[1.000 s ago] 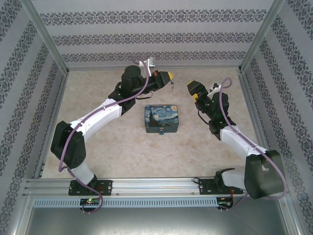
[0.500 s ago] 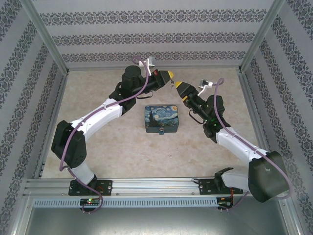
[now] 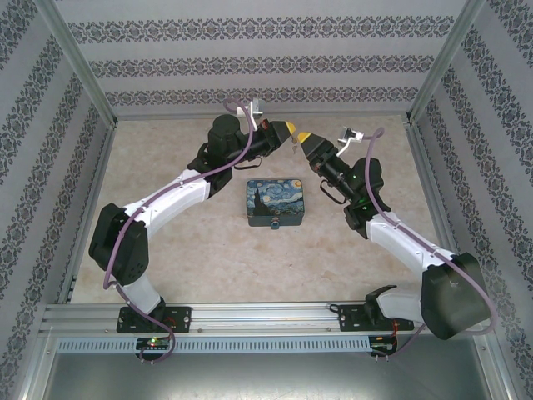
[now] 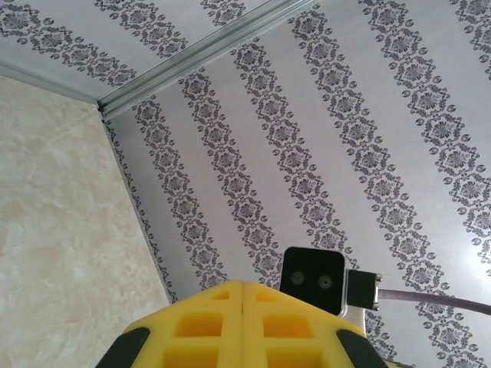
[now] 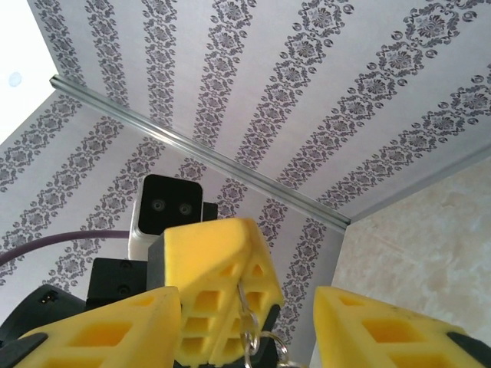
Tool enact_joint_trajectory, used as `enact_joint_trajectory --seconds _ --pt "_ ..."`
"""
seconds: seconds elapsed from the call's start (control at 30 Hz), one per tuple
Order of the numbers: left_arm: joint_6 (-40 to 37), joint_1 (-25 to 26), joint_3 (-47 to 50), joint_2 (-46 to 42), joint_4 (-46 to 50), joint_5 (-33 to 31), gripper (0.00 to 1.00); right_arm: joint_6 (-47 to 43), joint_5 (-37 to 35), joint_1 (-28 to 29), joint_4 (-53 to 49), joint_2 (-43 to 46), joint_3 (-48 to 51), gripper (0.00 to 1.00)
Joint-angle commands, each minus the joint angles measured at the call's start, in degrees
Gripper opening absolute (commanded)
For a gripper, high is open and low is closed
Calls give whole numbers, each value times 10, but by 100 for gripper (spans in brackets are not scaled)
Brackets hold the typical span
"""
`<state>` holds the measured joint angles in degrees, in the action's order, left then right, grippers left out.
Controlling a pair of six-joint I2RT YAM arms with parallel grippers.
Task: Unlock the padlock with the key
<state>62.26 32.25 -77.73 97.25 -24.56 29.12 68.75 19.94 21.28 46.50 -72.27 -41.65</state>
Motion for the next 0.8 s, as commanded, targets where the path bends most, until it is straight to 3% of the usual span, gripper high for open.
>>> enact_joint_trajectory --seconds 0.0,0.77 --pt "9 0 6 4 -37 4 0 2 9 9 31 -9 -21 48" --pt "17 0 11 8 -46 -1 0 9 11 24 46 -37 -20 30"
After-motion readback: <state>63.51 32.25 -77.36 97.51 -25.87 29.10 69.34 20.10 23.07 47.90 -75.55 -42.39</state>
